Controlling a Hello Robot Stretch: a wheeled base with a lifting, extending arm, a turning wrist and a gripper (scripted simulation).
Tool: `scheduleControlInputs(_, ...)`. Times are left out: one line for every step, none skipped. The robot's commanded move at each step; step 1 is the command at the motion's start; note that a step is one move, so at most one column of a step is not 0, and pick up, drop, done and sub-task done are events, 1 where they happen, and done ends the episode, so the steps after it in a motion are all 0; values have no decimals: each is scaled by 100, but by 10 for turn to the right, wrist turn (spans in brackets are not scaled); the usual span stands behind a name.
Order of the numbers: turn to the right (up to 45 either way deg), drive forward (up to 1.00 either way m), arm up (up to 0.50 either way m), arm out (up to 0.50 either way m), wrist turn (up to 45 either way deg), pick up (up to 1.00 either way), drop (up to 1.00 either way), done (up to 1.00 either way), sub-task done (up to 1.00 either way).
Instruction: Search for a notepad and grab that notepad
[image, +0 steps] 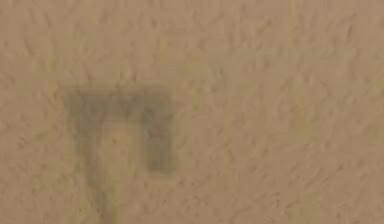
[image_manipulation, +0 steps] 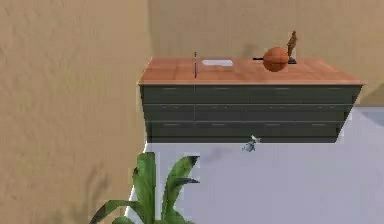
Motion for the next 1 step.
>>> scheduleControlInputs(-450,0,0,0,0,0,0,0,0)
